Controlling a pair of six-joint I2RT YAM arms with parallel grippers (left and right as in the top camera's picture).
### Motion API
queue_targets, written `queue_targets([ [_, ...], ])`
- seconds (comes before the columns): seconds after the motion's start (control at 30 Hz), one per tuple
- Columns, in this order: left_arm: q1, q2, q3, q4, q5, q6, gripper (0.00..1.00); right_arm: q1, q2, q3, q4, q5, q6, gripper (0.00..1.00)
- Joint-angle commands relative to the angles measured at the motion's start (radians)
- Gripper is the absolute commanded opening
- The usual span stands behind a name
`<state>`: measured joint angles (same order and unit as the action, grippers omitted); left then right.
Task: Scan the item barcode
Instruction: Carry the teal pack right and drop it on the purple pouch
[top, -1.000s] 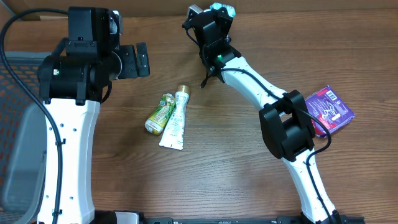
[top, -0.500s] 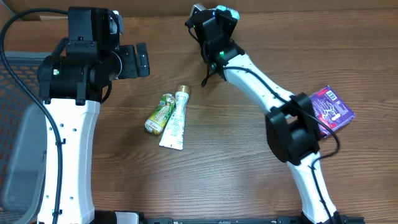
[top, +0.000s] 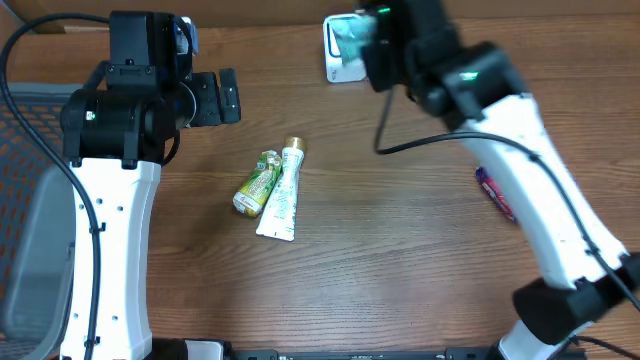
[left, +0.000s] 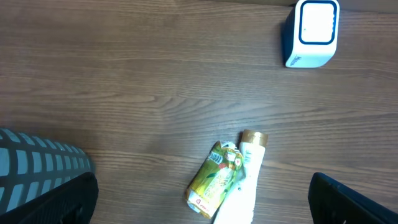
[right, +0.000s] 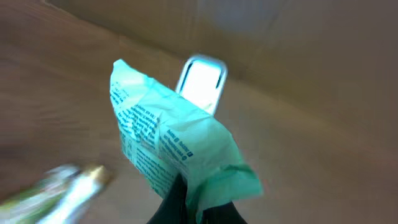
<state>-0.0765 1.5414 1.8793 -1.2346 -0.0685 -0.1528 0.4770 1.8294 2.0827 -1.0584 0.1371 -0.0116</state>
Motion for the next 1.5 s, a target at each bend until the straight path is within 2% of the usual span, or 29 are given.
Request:
queue_targets([
  [0.0, 0.004, 0.008, 0.013, 0.000, -0.010, 0.019, 1.00, -0.129, -0.007, 0.011, -0.121, -0.234, 0.308, 0.04],
  [0.1, 0.004, 0.008, 0.013, 0.000, -0.010, 0.019, 1.00, -0.263, -0.003, 0.010, -0.306, -0.233, 0.412, 0.04],
  [0.23, 0.004, 0.008, 0.013, 0.000, -0.010, 0.019, 0.99, -0.433, -0.002, -0.045, -0.415, -0.216, 0.434, 0.04],
  [0.53, 0.004, 0.008, 0.013, 0.000, -0.010, 0.019, 1.00, -0.757, -0.002, -0.307, -0.363, -0.209, 0.404, 0.04],
  [0.7, 0.004, 0.008, 0.013, 0.000, -0.010, 0.019, 0.99, -0.820, -0.002, -0.385, -0.344, -0.210, 0.396, 0.04],
  [0.9, 0.004, 0.008, 0.013, 0.000, -0.010, 0.019, 1.00, -0.813, -0.002, -0.481, -0.266, -0.263, 0.370, 0.04],
  [1.07, 0.004, 0.008, 0.013, 0.000, -0.010, 0.019, 1.00, -0.813, -0.002, -0.500, -0.270, -0.274, 0.350, 0.05],
  [1.1, 0.004, 0.008, 0.013, 0.000, -0.010, 0.019, 0.99, -0.813, -0.002, -0.500, -0.275, -0.274, 0.342, 0.15],
  [1.13, 0.004, 0.008, 0.013, 0.000, -0.010, 0.019, 0.99, -0.813, -0.002, -0.500, -0.290, -0.274, 0.316, 0.40],
  [1.2, 0.004, 0.008, 0.013, 0.000, -0.010, 0.019, 1.00, -0.813, -0.002, -0.499, -0.298, -0.274, 0.302, 0.77],
  [1.3, 0.004, 0.008, 0.013, 0.000, -0.010, 0.019, 1.00, -0.813, -0.002, -0.472, -0.331, -0.274, 0.295, 0.89],
  [1.47, 0.004, 0.008, 0.013, 0.000, -0.010, 0.019, 1.00, -0.811, -0.006, -0.336, -0.423, -0.274, 0.295, 0.91],
])
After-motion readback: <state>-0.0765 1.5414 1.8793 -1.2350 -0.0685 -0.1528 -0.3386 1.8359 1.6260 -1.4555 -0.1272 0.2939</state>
